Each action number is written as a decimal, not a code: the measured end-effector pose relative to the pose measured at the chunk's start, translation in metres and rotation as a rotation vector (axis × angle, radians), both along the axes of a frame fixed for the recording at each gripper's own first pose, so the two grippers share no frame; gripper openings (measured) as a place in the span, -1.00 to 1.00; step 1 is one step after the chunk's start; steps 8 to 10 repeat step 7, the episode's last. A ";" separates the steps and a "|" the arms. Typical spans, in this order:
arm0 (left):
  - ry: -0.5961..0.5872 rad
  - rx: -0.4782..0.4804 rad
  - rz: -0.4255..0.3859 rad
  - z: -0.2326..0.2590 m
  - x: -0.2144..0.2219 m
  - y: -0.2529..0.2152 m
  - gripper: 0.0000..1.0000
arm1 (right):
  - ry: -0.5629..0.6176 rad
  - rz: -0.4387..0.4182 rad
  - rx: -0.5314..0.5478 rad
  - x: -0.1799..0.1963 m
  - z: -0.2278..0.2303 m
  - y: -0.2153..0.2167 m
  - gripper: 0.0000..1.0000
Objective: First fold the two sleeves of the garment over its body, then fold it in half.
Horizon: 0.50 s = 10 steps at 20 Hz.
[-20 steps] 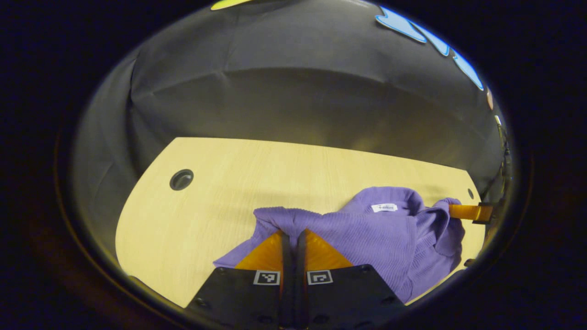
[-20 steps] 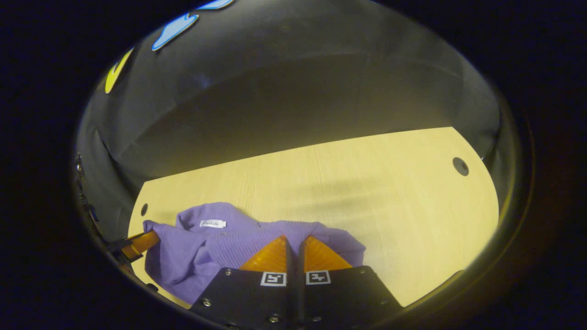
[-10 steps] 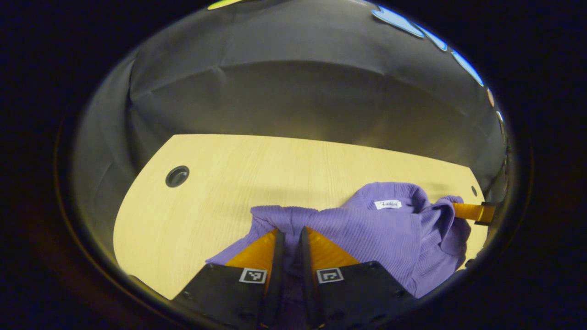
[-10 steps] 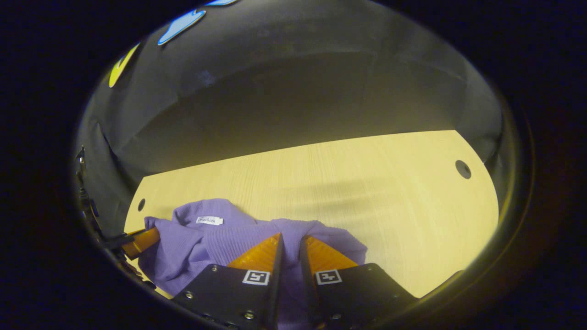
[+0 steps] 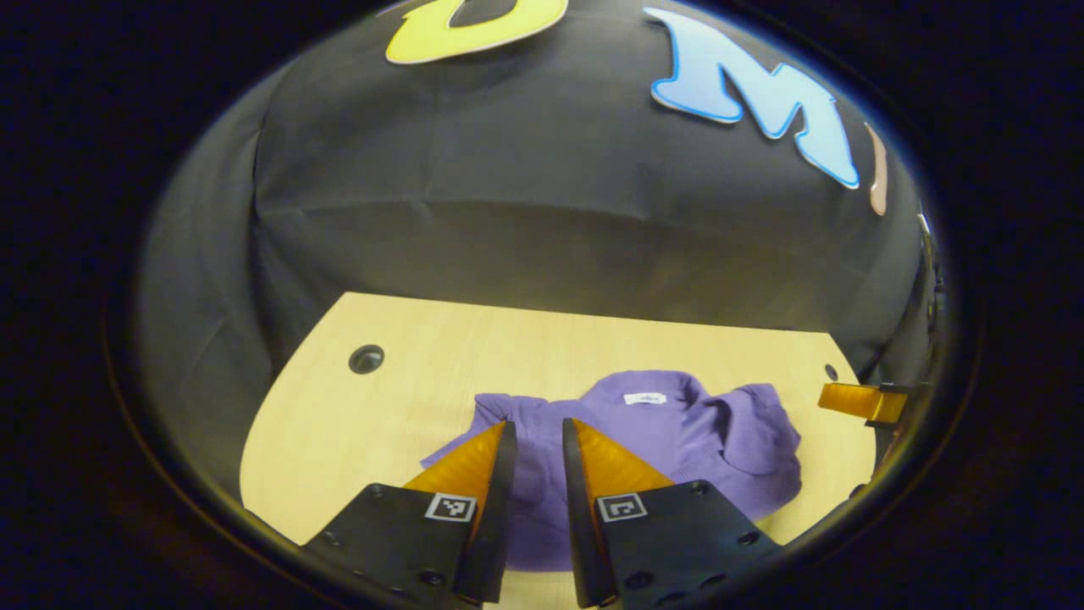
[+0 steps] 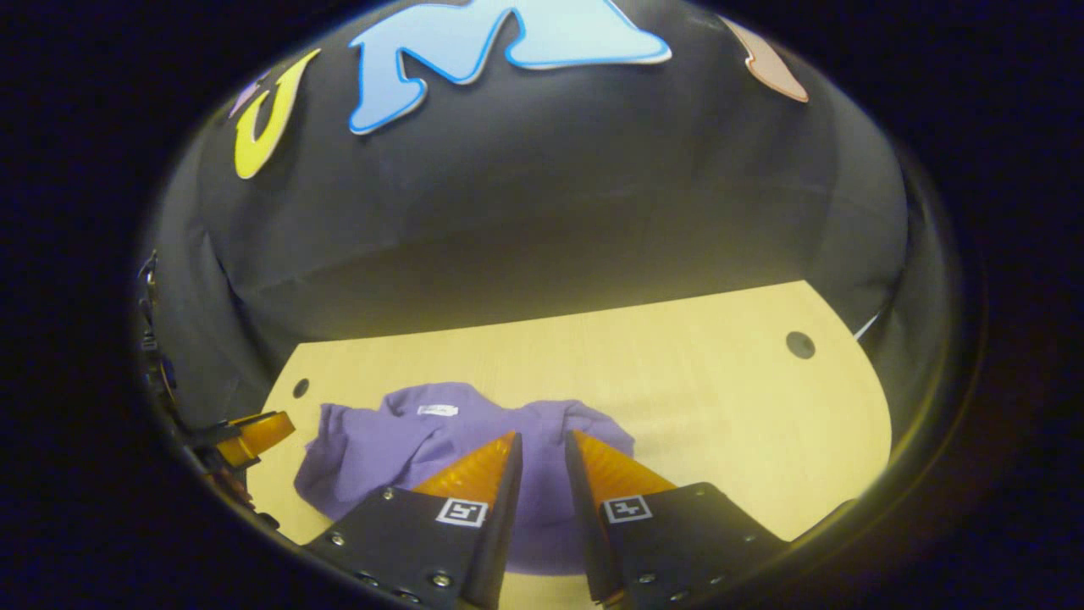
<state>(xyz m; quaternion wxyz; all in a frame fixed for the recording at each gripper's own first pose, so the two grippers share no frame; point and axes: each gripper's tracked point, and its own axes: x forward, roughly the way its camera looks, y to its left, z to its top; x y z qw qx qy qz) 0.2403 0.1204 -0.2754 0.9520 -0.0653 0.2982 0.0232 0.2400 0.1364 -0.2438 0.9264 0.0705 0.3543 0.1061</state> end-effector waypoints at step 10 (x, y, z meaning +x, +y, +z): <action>-0.113 0.004 -0.063 0.090 -0.081 -0.036 -0.33 | -0.129 0.025 0.022 -0.081 0.092 -0.004 -0.29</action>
